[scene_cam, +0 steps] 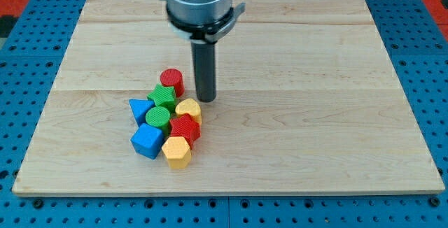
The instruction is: Push the yellow heart into the green circle
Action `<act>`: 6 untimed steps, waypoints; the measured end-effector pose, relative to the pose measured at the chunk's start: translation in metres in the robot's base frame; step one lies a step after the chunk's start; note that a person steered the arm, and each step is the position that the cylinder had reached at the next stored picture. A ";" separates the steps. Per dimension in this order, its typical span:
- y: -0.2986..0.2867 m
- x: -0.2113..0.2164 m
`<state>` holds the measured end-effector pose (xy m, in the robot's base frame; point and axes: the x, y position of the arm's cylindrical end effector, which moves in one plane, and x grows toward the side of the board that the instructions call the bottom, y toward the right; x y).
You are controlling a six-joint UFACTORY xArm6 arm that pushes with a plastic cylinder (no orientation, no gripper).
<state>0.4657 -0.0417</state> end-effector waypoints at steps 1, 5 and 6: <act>0.003 0.008; 0.020 -0.025; -0.014 -0.058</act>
